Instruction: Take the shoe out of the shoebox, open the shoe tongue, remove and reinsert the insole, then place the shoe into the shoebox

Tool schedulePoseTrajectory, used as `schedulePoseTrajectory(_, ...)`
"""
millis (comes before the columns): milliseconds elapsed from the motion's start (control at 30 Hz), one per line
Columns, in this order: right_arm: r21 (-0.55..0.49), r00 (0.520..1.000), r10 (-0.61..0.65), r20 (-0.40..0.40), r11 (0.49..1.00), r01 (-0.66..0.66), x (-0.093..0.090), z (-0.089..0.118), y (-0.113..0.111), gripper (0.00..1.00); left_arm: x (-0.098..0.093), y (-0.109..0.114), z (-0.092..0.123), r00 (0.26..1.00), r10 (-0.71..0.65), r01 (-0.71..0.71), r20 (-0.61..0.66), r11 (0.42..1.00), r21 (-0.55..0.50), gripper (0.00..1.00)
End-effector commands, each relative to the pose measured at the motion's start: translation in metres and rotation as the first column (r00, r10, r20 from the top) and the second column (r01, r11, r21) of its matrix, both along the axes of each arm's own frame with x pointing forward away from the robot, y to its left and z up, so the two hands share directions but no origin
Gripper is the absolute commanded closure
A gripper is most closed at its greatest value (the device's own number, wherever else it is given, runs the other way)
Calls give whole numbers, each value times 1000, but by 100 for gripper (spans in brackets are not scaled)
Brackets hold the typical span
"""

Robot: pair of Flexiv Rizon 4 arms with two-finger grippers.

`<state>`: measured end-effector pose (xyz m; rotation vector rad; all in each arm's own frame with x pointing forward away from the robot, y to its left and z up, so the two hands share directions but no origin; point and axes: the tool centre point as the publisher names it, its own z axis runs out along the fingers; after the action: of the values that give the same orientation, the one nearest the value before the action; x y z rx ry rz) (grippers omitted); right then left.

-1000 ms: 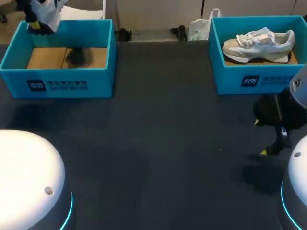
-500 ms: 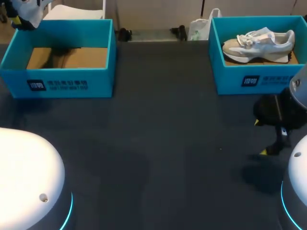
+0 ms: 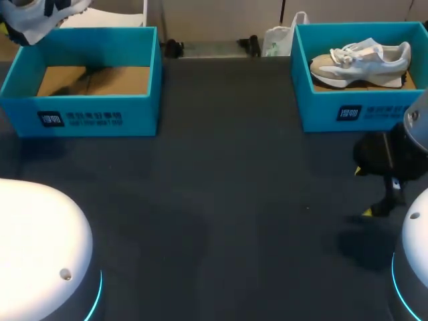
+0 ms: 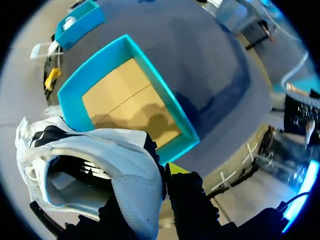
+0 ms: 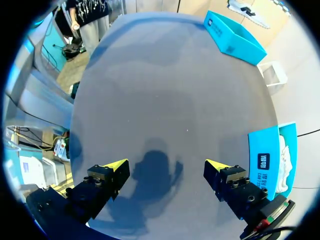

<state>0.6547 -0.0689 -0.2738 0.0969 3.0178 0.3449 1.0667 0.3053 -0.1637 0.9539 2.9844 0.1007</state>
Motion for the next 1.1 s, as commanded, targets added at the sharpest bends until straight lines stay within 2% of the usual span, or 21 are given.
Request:
schedulePoseTrajectory(33, -1, 1000, 0, 2, 1000, 0, -1, 0, 0, 0, -7, 0, 0, 989, -147, 147, 4, 988, -43, 100)
schedulePoseTrajectory(67, -1, 1000, 0, 2, 1000, 0, -1, 0, 0, 0, -4, 2, -1, 977, -211, 210, -13, 976, -50, 100)
schedulePoseTrajectory(267, -1, 1000, 0, 2, 1000, 0, -1, 0, 0, 0, 16, 15, -1, 927, -376, 376, 10, 927, -6, 100)
schedulePoseTrajectory(300, -1, 1000, 0, 2, 1000, 0, -1, 0, 0, 0, 24, 18, 1, 913, -404, 401, 58, 914, 63, 100)
schedulePoseTrajectory(333, -1, 1000, 0, 2, 1000, 0, -1, 0, 0, 0, 26, 19, 1, 914, -401, 395, 69, 915, 79, 100)
schedulePoseTrajectory(667, -1, 1000, 0, 2, 1000, 0, -1, 0, 0, 0, 26, 19, 1, 914, -401, 395, 69, 915, 79, 100)
schedulePoseTrajectory(833, -1, 1000, 0, 2, 1000, 0, -1, 0, 0, 0, 30, 19, -9, 847, -528, 525, 61, 849, 61, 100)
schedulePoseTrajectory(900, -1, 1000, 0, 2, 1000, 0, -1, 0, 0, 0, 29, 23, -9, 781, -621, 618, 66, 784, 59, 100)
schedulePoseTrajectory(967, -1, 1000, 0, 2, 1000, 0, -1, 0, 0, 0, 32, 29, 3, 786, -608, 602, 112, 794, 84, 100)
schedulePoseTrajectory(1100, -1, 1000, 0, 2, 1000, 0, -1, 0, 0, 0, 32, 29, 3, 786, -608, 602, 112, 794, 84, 100)
